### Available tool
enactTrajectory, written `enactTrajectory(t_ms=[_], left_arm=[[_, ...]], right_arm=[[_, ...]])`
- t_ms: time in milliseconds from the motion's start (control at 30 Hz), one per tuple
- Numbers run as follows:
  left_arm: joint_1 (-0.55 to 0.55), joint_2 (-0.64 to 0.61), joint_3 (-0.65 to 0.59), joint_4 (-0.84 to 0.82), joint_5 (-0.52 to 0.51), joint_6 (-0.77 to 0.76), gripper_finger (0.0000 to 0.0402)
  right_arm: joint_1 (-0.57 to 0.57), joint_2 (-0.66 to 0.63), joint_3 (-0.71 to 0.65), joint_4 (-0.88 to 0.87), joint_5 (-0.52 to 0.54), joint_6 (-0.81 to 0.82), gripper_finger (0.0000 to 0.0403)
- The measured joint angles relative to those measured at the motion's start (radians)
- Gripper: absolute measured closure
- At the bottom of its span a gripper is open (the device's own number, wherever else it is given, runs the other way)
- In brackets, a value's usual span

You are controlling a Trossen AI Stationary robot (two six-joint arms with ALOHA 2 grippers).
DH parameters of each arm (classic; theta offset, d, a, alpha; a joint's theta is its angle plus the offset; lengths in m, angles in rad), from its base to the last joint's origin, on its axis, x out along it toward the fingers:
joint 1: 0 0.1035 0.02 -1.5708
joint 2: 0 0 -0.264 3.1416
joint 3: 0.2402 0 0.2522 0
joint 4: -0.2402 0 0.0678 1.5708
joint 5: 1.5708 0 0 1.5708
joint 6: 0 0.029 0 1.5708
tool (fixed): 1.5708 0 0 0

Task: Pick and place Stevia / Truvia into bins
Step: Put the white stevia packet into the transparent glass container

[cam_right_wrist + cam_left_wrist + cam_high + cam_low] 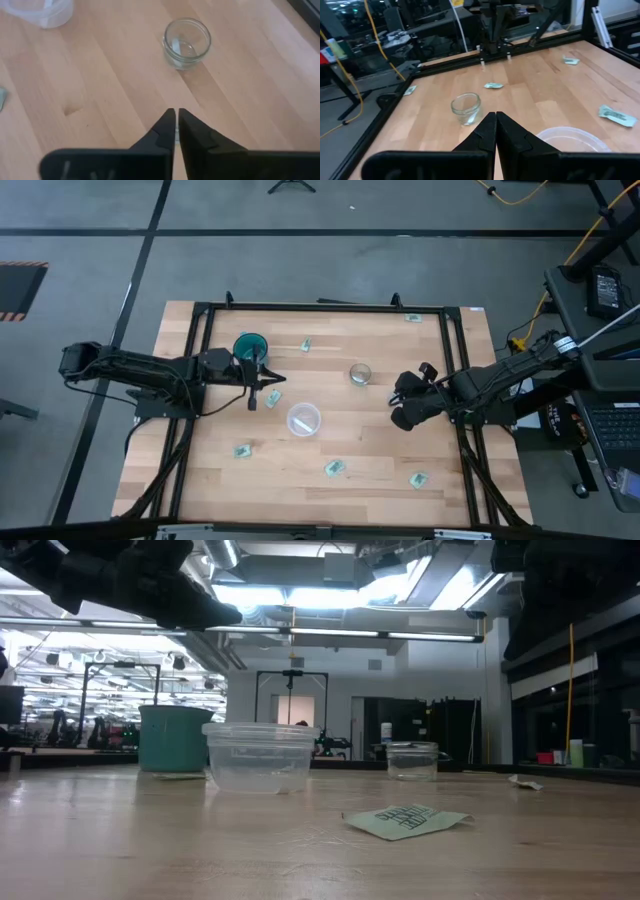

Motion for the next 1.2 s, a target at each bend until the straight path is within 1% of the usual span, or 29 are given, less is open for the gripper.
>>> enactTrajectory(t_ms=[233,367,500,600,667,800,1000,1200], left_arm=[[0.031,0.000,0.000,0.016,0.001,-0.022,0.0398],[0.035,0.000,0.000,0.016,0.001,-0.032,0.0398],[0.035,0.000,0.000,0.016,0.004,-0.033,0.0398],[0.035,0.000,0.000,0.016,0.004,-0.035,0.0398],[0.035,0.000,0.000,0.016,0.004,-0.036,0.0398],[0.035,0.000,0.000,0.015,0.004,-0.036,0.0398],[0.035,0.000,-0.001,0.015,0.004,-0.036,0.0398],[0.035,0.000,-0.001,0.015,0.004,-0.036,0.0398]], right_arm=[[0.000,0.000,0.000,-0.006,0.002,0.008,0.0299],[0.000,0.000,0.000,-0.002,0.002,0.072,0.0255],[0.000,0.001,0.000,0.010,0.002,0.103,0.0215],[0.000,0.003,-0.001,0.015,0.002,0.117,0.0189],[-0.006,0.003,-0.001,0.015,0.001,0.172,0.0176],[-0.029,0.003,-0.001,0.013,-0.004,0.314,0.0165],[-0.041,0.008,-0.001,0.012,-0.034,0.336,0.0164],[-0.041,0.085,-0.001,0.010,-0.035,0.309,0.0164]])
